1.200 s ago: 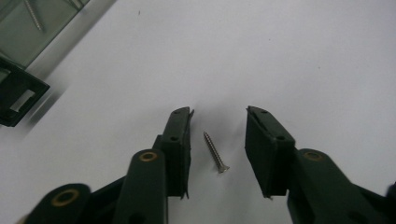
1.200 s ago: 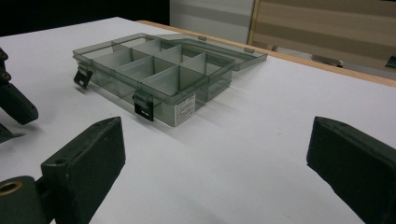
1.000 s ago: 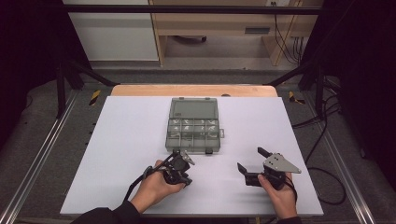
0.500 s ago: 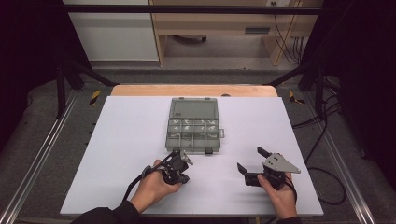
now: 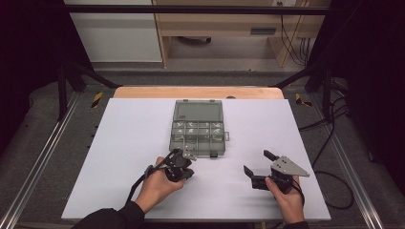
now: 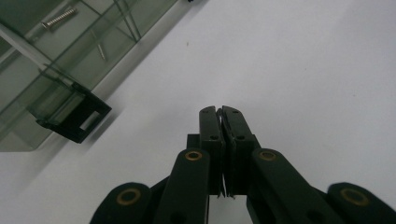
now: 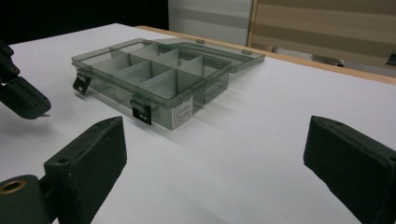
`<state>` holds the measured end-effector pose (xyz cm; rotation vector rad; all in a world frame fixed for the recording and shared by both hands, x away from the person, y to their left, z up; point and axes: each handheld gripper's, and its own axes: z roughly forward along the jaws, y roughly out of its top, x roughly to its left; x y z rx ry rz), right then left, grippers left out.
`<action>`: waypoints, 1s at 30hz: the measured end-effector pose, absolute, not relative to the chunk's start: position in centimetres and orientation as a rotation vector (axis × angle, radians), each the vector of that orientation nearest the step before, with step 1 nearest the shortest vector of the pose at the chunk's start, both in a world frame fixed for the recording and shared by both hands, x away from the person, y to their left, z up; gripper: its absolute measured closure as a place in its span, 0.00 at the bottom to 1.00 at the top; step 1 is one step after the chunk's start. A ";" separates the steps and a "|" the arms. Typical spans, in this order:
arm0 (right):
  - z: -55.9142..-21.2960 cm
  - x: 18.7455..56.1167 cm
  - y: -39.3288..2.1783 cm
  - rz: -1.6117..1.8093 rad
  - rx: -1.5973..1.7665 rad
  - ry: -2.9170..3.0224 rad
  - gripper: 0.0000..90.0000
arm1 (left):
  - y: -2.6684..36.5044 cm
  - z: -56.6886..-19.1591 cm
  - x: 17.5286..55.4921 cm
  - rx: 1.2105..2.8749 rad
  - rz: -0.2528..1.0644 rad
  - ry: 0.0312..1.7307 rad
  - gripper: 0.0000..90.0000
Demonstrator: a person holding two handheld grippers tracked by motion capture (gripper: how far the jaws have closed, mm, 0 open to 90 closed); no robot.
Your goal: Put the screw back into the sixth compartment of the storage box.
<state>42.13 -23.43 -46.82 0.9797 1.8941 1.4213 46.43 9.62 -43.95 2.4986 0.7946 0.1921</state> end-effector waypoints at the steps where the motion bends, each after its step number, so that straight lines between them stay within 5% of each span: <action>1: -46.8 42.2 -23.5 1.420 0.983 1.888 0.07 | 9.6 -43.8 46.5 2.497 0.196 0.794 0.98; 30: -46.7 42.1 -24.6 1.474 0.991 1.797 0.07 | 9.3 -41.5 48.0 2.419 0.272 0.816 0.98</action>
